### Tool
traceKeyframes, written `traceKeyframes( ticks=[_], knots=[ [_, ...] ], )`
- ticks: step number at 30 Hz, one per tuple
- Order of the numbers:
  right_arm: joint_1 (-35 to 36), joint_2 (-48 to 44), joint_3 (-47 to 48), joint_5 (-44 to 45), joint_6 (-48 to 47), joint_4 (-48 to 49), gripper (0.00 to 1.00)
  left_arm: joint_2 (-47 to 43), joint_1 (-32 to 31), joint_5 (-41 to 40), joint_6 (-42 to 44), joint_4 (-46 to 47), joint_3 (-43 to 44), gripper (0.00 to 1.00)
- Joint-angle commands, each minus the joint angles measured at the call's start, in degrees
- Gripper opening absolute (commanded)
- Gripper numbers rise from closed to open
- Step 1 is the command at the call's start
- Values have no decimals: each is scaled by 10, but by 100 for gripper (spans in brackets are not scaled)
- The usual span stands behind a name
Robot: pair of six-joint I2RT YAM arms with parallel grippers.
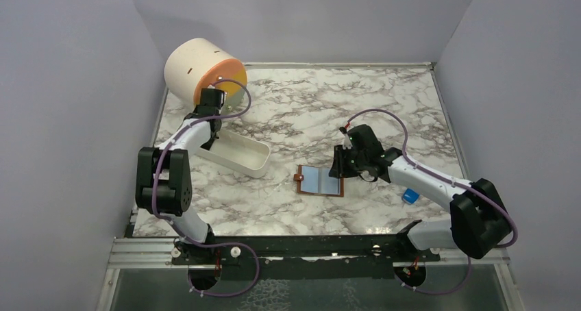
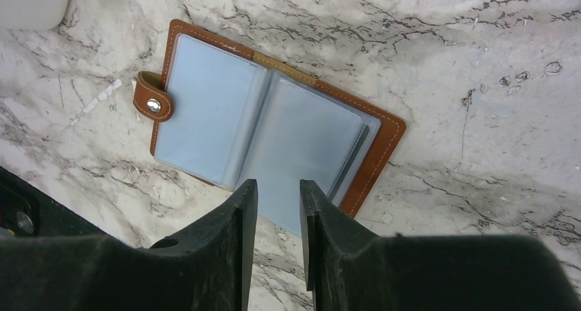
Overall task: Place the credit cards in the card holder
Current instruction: Pick up the credit card from the storage box.
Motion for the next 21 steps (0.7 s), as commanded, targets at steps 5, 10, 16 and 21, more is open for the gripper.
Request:
traceKeyframes(
  ticks=[5,10,16,21],
  knots=[
    [2,5,-2,-13,4,25,29,-82,-14,100,-78,-55,10,0],
    [3,3,-3,-12,8,26,29,-122,-21,172,-121,-90,8,0],
    [3,-4,0,-17,14,27,29,-160,-27,251,-192,-100,-30,0],
    [3,-10,3,-24,22,27,29,-178,-30,280,-222,-104,-28,0]
  ],
)
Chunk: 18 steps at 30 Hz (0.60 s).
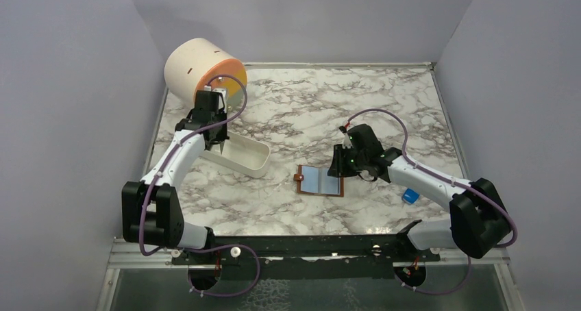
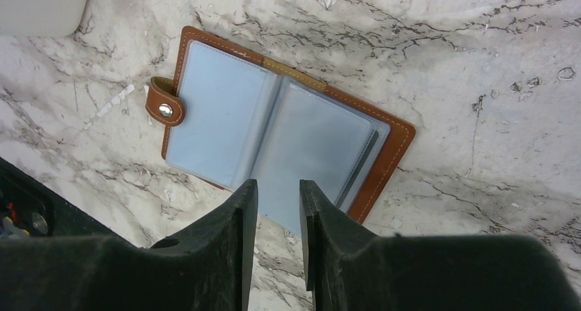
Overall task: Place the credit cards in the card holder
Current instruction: Pick up the credit card from the storage box.
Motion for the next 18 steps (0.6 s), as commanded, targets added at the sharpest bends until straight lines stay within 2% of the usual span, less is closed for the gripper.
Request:
traceKeyframes(
  ticks=[1,12,18],
  knots=[
    [3,-13,6,-21,14,16,29,-26,-3,64,-51,-11,0,0],
    [4,-30,27,-83,74,57,27,-57,-3,113,-77,-23,-9,0],
    [10,-23,33,-86,82,61,27,-58,-3,134,-87,-24,-19,0]
  ],
)
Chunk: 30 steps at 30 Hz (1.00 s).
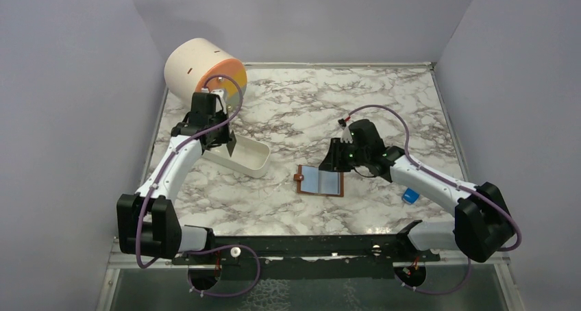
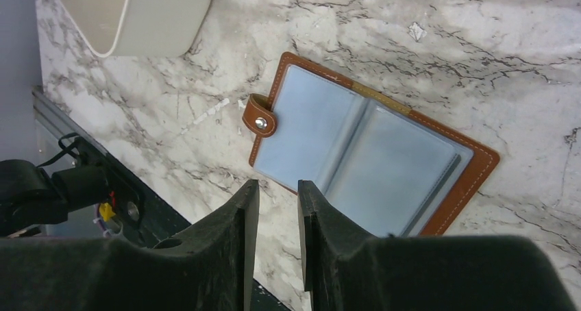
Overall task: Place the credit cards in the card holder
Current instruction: Pick up the credit card from the storage box, then insert the credit card into the card holder.
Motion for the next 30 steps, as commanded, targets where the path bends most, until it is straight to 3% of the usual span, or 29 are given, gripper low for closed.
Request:
traceKeyframes(
  ticks=[1,8,17,30],
  knots=[
    [6,-5,16,-23,15,25,27,-14,-3,43,-21,-3,-9,0],
    [9,3,13,-88,51,76,28,-38,-3,95,-66,-1,9,0],
    [27,56,11,-161,229,286,46,-74,-3,211,-150,42,-6,0],
    [71,195,70,-149,387,488,54,-128,-3,328,-320,214,-111,0]
  ],
)
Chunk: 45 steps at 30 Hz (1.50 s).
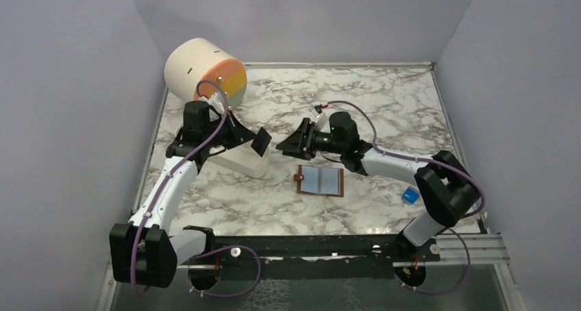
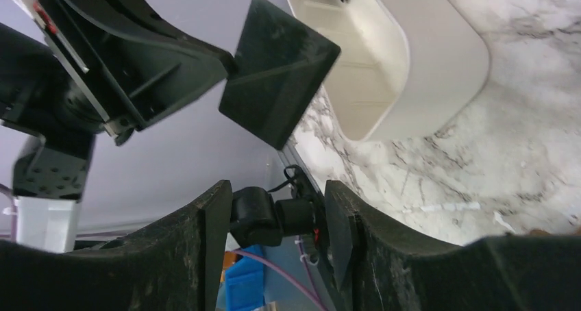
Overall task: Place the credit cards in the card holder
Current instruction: Insert the credit card into the card holder.
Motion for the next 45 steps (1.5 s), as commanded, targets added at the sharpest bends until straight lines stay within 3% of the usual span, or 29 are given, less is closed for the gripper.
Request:
traceKeyframes(
  ticks=[1,6,15,27,34,40,45],
  knots=[
    [14,40,34,-11,62,108,54,-27,-3,69,-98,113,-43,0],
    [19,76,63,-17,87,106,54,-38,-3,82,-153,175,-84,0],
    [24,82,86,10,91,26,54,-38,-3,77,-162,190,-96,0],
    [25,79,80,36,98,-6,54,-41,-3,68,-153,178,-88,0],
    [25,80,65,27,102,78,31,-47,-3,72,-178,191,-102,0],
    [25,68,47,38,99,89,2,-52,-3,65,-185,191,-117,0],
    [25,39,24,39,53,74,1,-46,-3,55,-131,141,-95,39]
  ],
)
